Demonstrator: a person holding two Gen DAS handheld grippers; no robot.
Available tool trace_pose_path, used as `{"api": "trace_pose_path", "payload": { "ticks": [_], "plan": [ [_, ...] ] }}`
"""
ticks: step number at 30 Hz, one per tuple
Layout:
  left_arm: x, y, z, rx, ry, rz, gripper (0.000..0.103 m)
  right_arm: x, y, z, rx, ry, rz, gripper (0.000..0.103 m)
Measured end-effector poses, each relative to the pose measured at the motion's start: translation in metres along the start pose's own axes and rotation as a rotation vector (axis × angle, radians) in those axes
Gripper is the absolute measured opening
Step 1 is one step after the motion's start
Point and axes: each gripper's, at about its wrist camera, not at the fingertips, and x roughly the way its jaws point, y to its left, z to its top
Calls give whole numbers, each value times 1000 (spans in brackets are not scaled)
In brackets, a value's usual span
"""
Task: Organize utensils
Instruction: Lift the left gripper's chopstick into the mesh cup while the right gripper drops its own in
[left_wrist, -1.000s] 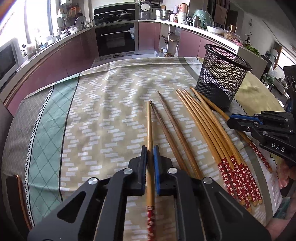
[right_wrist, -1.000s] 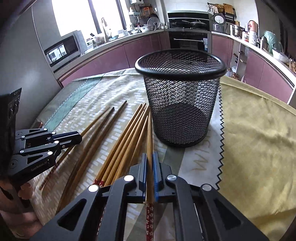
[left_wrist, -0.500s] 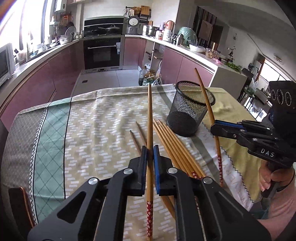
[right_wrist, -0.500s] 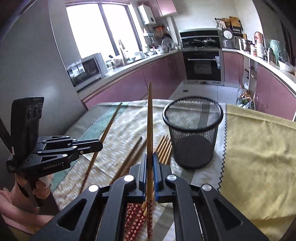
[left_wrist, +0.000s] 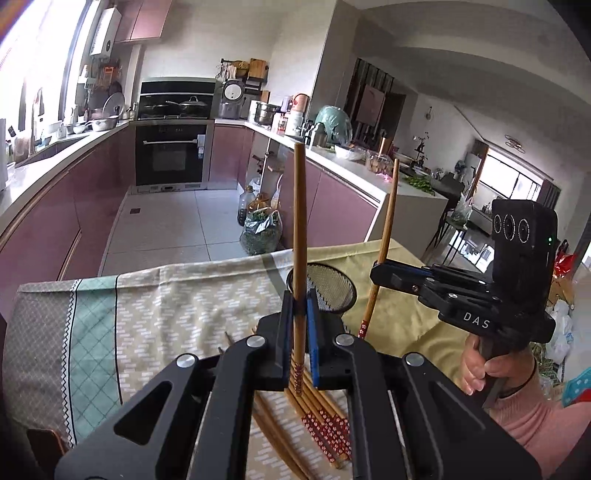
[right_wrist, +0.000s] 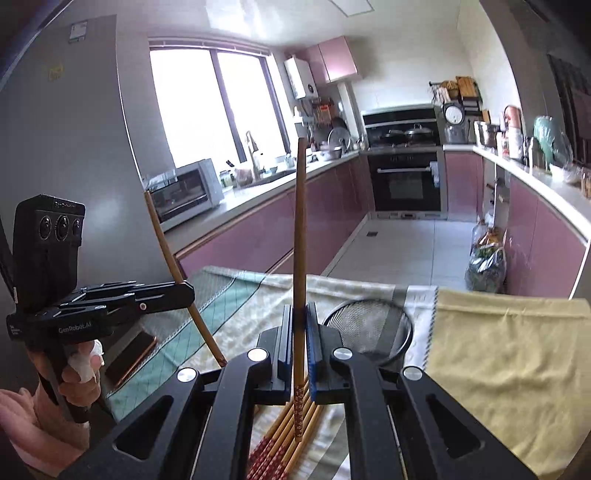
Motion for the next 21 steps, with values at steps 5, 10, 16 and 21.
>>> {"api": "trace_pose_path", "payload": {
  "ticks": [5,10,16,21],
  "plan": [
    [4,-16,34,23,-64,-23,8,-4,-8,26,-20,-55,-19,6],
    [14,-33,67,43,-111,-35,8,-1,-17,46,-31,-93,-50,6],
    [53,-42,79,48,-57,-37,8,16,-36,54,-19,-83,-87,6],
    [95,-39,67,58,43,-20,8,41,-48,43,-7,4,-103,5]
  ]
}}
